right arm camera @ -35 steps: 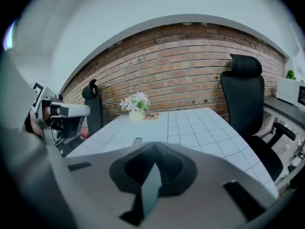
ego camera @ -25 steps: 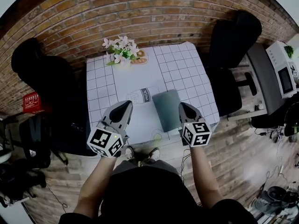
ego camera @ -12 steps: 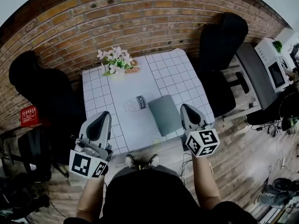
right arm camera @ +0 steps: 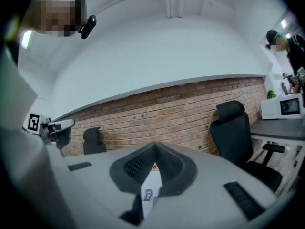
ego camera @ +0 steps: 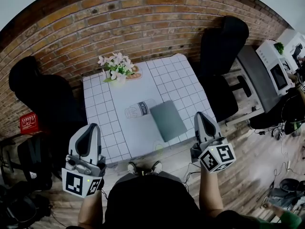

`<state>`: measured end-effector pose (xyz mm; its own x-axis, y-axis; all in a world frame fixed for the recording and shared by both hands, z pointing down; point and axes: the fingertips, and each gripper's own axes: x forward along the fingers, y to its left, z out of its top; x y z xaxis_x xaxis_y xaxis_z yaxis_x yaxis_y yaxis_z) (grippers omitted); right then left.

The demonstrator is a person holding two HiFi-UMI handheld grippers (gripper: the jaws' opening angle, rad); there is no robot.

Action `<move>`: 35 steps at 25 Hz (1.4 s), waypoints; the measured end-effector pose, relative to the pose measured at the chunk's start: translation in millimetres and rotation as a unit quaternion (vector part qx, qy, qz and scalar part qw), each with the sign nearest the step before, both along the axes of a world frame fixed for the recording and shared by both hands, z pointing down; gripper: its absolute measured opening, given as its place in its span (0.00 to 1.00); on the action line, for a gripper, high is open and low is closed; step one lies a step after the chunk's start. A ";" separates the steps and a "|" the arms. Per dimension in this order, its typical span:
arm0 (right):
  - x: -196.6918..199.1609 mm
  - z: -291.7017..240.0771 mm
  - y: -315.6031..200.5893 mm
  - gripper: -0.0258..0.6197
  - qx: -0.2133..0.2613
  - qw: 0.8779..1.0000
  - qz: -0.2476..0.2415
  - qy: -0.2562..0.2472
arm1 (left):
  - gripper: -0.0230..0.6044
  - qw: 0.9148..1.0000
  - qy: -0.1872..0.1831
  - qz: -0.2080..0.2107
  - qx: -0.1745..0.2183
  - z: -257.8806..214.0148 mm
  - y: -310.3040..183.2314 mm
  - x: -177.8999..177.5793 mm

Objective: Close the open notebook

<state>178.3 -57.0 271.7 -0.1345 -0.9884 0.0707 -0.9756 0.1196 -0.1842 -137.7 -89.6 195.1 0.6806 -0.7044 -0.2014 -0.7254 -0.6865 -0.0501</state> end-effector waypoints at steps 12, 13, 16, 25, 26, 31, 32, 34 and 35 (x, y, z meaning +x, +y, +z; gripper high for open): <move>23.9 -26.0 33.1 0.06 0.018 0.996 0.065 0.065 | 0.08 0.999 -0.025 -0.036 -0.015 16.3 6.4 -25.0; 22.9 -25.9 34.4 0.06 0.018 0.995 0.066 0.070 | 0.08 0.999 -0.027 -0.038 -0.014 17.8 5.7 -26.6; 19.6 -26.1 36.2 0.06 0.018 0.995 0.067 0.071 | 0.08 0.999 -0.031 -0.039 -0.010 19.3 5.1 -28.1; 8.7 -28.3 32.7 0.06 0.016 0.994 0.056 0.091 | 0.08 0.999 -0.037 -0.036 -0.017 28.1 3.3 -31.0; 7.9 -26.8 32.5 0.06 0.014 0.994 0.055 0.092 | 0.08 0.999 -0.037 -0.036 -0.017 28.6 2.9 -31.3; 3.3 -27.2 27.7 0.06 0.018 0.994 0.052 0.096 | 0.08 0.999 -0.034 -0.031 -0.020 32.1 0.3 -29.5; 2.8 -27.9 26.5 0.06 0.020 0.994 0.052 0.097 | 0.08 0.999 -0.034 -0.031 -0.021 32.7 -0.1 -29.1; 2.6 -30.1 25.3 0.06 0.022 0.993 0.055 0.099 | 0.08 0.999 -0.033 -0.029 -0.020 32.5 -1.0 -29.0; 2.7 -31.3 25.1 0.06 0.024 0.993 0.056 0.100 | 0.08 0.999 -0.033 -0.029 -0.019 31.8 -1.5 -29.2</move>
